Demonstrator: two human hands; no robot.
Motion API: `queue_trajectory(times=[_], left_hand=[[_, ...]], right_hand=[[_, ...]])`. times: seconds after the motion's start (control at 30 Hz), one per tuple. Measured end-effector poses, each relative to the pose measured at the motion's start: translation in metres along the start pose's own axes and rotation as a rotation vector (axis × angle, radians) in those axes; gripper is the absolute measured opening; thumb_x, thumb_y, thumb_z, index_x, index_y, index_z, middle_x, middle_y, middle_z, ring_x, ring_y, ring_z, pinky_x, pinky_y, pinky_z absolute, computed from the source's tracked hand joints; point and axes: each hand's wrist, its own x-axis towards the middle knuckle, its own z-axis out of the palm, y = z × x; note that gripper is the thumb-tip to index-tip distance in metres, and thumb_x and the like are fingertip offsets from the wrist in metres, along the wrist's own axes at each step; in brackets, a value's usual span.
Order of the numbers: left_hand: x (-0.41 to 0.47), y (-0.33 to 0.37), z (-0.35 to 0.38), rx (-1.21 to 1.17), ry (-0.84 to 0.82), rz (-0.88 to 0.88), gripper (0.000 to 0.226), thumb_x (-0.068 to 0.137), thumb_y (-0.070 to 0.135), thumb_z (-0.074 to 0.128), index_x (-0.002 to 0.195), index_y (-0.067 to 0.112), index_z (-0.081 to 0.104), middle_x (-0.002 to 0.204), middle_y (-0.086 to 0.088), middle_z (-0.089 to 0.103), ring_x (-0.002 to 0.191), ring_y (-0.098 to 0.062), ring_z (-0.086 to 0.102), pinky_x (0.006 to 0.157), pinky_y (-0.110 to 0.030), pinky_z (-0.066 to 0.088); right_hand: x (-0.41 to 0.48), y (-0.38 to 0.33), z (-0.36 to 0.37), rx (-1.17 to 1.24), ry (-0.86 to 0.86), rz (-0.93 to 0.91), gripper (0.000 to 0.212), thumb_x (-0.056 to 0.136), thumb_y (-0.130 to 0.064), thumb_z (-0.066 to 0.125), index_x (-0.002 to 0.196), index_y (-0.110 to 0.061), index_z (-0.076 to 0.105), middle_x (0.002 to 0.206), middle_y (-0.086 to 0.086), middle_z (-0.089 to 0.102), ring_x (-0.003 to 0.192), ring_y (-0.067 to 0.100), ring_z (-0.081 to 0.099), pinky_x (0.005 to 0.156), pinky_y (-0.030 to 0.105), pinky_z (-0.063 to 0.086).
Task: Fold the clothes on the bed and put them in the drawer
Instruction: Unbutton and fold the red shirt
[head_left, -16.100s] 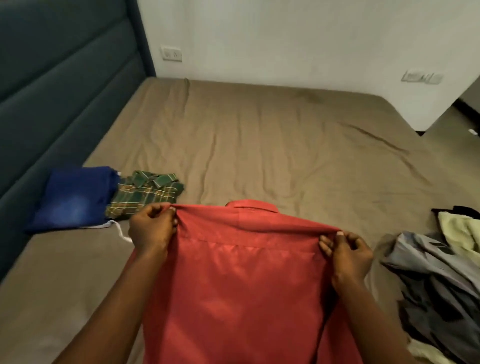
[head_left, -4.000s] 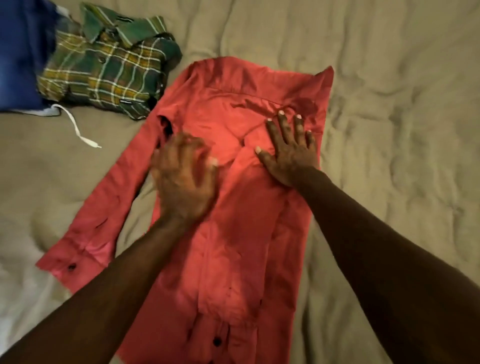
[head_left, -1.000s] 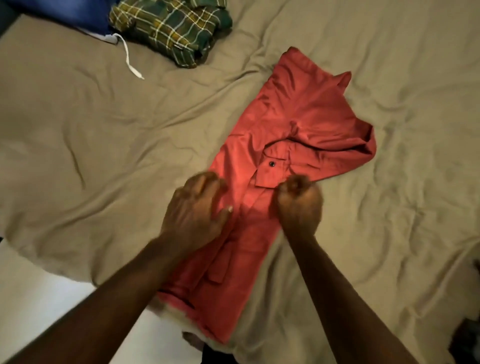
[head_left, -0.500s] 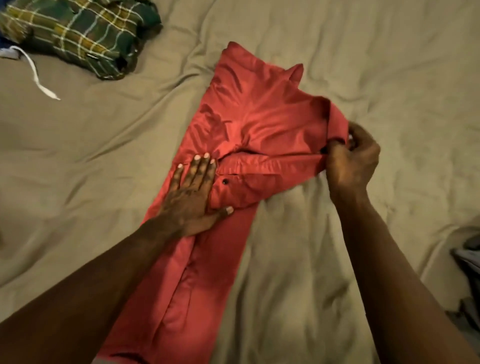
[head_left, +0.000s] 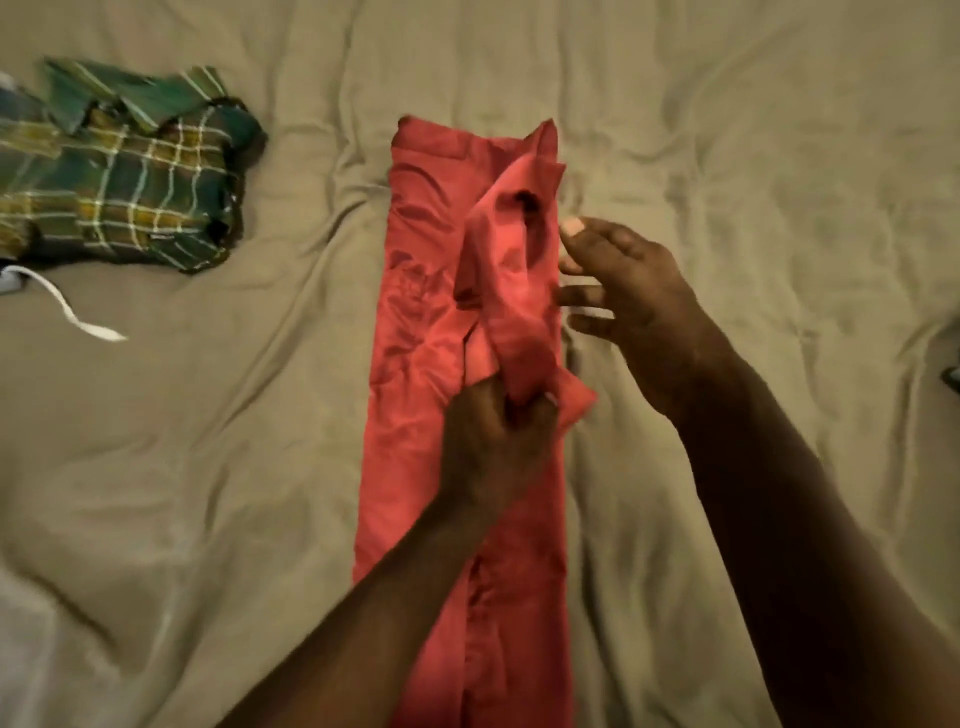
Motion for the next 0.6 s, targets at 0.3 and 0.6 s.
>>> queue_trajectory(times=[0.3, 0.6], left_hand=[[-0.056, -0.017, -0.077, -0.425, -0.435, -0.753, 0.018, 0.098, 0.016, 0.058, 0.098, 0.009, 0.074, 0.082, -0.011, 0.078, 0.070, -0.019, 0.075, 0.071, -0.029, 0.062], [-0.069, -0.027, -0.125, 0.405, -0.426, -0.213, 0.094, 0.064, 0.070, 0.076, 0.143, 0.036, 0.040, 0.132, 0.009, 0.063, 0.117, -0.013, 0.064, 0.097, -0.037, 0.054]], right_hand=[[-0.058, 0.099, 0.044, -0.108, -0.138, 0.449, 0.046, 0.090, -0.052, 0.068, 0.118, -0.016, 0.067, 0.093, 0.001, 0.070, 0.068, 0.008, 0.058, 0.053, 0.019, 0.038], [-0.115, 0.142, 0.085, 0.117, 0.034, 0.371, 0.035, 0.080, 0.017, 0.068, 0.099, -0.012, 0.074, 0.079, 0.000, 0.076, 0.065, 0.009, 0.068, 0.059, 0.023, 0.055]])
